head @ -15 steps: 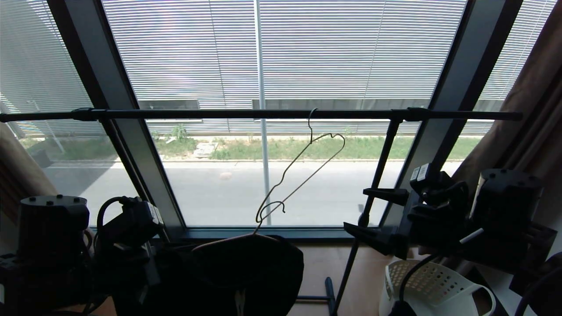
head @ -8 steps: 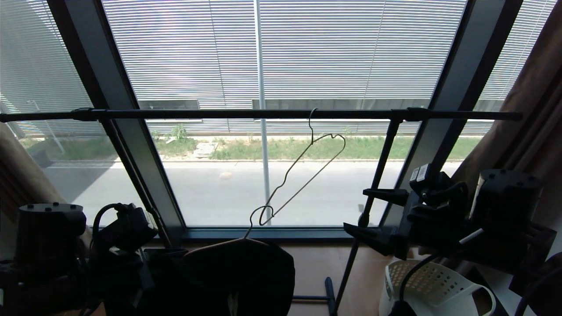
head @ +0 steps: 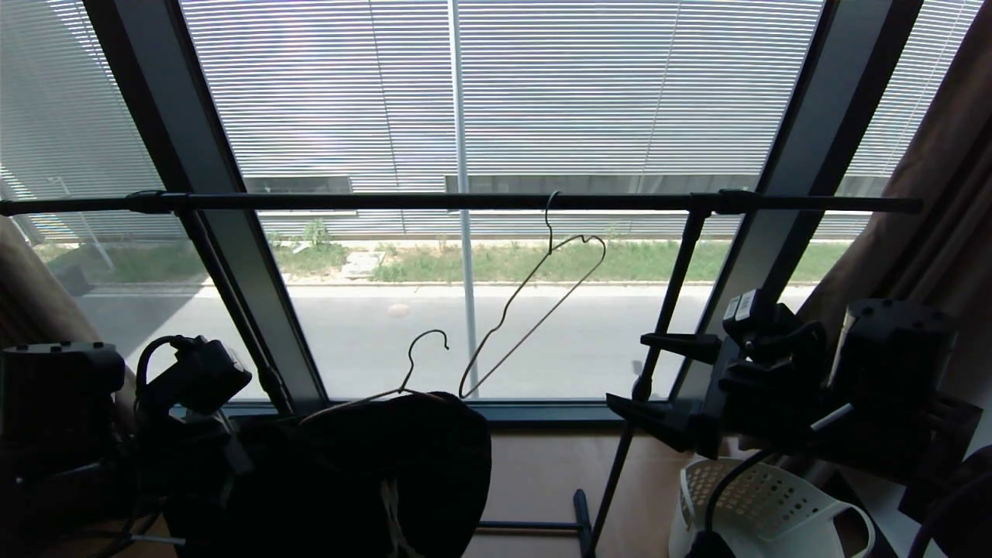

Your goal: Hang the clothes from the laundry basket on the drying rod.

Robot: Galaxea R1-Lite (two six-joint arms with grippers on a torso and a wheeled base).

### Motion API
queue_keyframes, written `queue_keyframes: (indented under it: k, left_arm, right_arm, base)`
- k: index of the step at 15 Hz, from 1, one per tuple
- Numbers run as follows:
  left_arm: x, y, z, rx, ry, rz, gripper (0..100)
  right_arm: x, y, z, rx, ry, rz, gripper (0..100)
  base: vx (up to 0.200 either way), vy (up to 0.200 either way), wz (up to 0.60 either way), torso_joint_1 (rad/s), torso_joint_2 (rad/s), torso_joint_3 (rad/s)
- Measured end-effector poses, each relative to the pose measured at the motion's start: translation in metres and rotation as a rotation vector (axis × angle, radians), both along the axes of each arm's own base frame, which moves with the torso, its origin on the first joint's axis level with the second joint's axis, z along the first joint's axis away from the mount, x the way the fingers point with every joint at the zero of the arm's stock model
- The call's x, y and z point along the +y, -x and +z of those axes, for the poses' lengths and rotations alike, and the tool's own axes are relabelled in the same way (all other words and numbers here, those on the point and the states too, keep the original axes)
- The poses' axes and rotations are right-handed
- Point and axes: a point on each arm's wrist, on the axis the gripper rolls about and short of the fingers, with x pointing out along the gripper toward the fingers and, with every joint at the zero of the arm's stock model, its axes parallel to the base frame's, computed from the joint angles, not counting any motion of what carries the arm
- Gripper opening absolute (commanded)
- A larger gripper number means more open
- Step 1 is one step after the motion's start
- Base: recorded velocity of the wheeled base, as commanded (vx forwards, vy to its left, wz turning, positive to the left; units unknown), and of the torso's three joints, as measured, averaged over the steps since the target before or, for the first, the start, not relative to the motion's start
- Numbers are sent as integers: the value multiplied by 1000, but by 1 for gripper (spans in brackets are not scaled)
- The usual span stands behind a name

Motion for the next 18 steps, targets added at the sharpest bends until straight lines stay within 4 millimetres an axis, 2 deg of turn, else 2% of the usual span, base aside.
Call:
queue_keyframes:
  k: [2, 4, 7, 11, 12, 14, 18]
  left_arm:
    - [1, -6, 4, 9, 36, 31, 0]
    - [-2, -19, 20, 32, 148, 93, 0]
    - [-12, -38, 40, 1, 203, 146, 0]
    - [-20, -61, 60, -100, 272, 162, 0]
    - [-21, -67, 66, -175, 299, 156, 0]
    - [-24, -75, 67, -254, 331, 144, 0]
    - [-29, -87, 53, -235, 332, 134, 0]
  right_arm:
    - [0, -1, -1, 4, 2, -1, 100]
    - [1, -1, -3, 11, 5, -1, 100]
    - [1, -2, -5, 15, 6, -1, 100]
    - [1, -3, -5, 15, 7, -2, 100]
    - [1, -3, -5, 16, 7, -2, 100]
    - [1, -3, -5, 17, 7, -1, 100]
    - [1, -3, -5, 17, 7, -1, 100]
  base:
    - [0, 0, 0, 0, 0, 0]
    - [0, 0, 0, 0, 0, 0]
    - [0, 0, 0, 0, 0, 0]
    - [0, 0, 0, 0, 0, 0]
    - [0, 0, 0, 0, 0, 0]
    - [0, 0, 0, 0, 0, 0]
    - [0, 0, 0, 0, 0, 0]
